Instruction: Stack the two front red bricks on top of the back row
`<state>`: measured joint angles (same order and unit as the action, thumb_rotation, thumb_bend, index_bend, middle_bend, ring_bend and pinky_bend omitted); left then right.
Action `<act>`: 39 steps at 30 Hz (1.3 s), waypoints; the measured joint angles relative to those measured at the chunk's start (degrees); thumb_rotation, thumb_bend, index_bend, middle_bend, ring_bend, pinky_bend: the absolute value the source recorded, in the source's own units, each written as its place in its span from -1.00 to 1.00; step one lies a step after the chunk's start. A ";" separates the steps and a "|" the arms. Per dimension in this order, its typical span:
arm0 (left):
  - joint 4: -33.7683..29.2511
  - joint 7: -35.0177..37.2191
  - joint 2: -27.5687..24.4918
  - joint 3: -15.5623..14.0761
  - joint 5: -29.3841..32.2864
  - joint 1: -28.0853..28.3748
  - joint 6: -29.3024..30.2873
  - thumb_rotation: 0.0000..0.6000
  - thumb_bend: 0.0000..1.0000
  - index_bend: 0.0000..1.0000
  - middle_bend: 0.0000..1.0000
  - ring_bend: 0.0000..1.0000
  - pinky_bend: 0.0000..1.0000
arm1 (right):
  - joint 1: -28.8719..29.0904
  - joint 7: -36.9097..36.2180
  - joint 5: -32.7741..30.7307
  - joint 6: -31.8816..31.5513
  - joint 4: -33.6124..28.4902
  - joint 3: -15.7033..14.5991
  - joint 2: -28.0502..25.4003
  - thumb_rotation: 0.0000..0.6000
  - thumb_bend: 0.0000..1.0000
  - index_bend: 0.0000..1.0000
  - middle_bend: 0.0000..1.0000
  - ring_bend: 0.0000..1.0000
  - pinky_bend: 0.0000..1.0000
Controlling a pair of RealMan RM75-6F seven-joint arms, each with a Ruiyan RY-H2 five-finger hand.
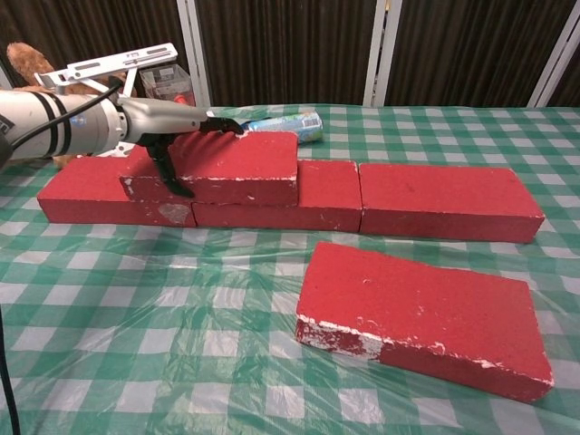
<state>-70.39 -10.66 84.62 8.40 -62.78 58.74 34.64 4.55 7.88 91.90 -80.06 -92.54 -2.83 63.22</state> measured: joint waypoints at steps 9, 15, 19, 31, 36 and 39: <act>0.06 -0.30 0.00 -0.20 0.51 0.28 -0.10 1.00 -0.35 -1.00 -0.96 -1.00 -0.87 | -0.24 -0.15 0.26 -0.63 -0.05 -0.03 -0.15 1.00 -0.82 -1.00 -1.00 -1.00 -1.00; -0.14 -0.04 -0.39 -0.39 0.52 0.25 -0.13 1.00 -0.38 -1.00 -1.00 -1.00 -0.91 | -0.22 0.11 0.17 -0.54 -0.05 0.01 -0.02 1.00 -0.82 -1.00 -1.00 -1.00 -1.00; -0.09 0.00 -0.48 -0.44 0.72 0.12 0.10 1.00 -0.37 -1.00 -1.00 -1.00 -0.92 | -0.28 0.20 0.15 -0.73 -0.04 0.09 0.07 1.00 -0.82 -1.00 -1.00 -1.00 -1.00; -4.29 -0.34 -2.75 -0.75 0.23 -0.50 1.38 1.00 -0.39 -1.00 -1.00 -1.00 -0.91 | -0.34 0.40 0.26 -0.89 -0.07 0.10 0.13 1.00 -0.82 -1.00 -1.00 -1.00 -1.00; -7.92 -1.67 -4.50 -1.06 0.05 -0.87 2.57 1.00 -0.39 -1.00 -1.00 -1.00 -0.90 | -0.38 0.35 0.69 -1.06 -0.17 -0.08 0.08 1.00 -0.82 -1.00 -1.00 -1.00 -1.00; -10.25 -2.78 -5.68 -1.35 0.23 -1.23 3.54 1.00 -0.41 -1.00 -1.00 -1.00 -0.90 | -0.46 0.23 1.05 -1.26 -0.15 -0.21 0.02 1.00 -0.82 -1.00 -1.00 -1.00 -1.00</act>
<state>-80.64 -13.45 78.94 7.05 -62.55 57.51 38.18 4.09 8.11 92.95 -81.32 -92.69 -3.04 63.24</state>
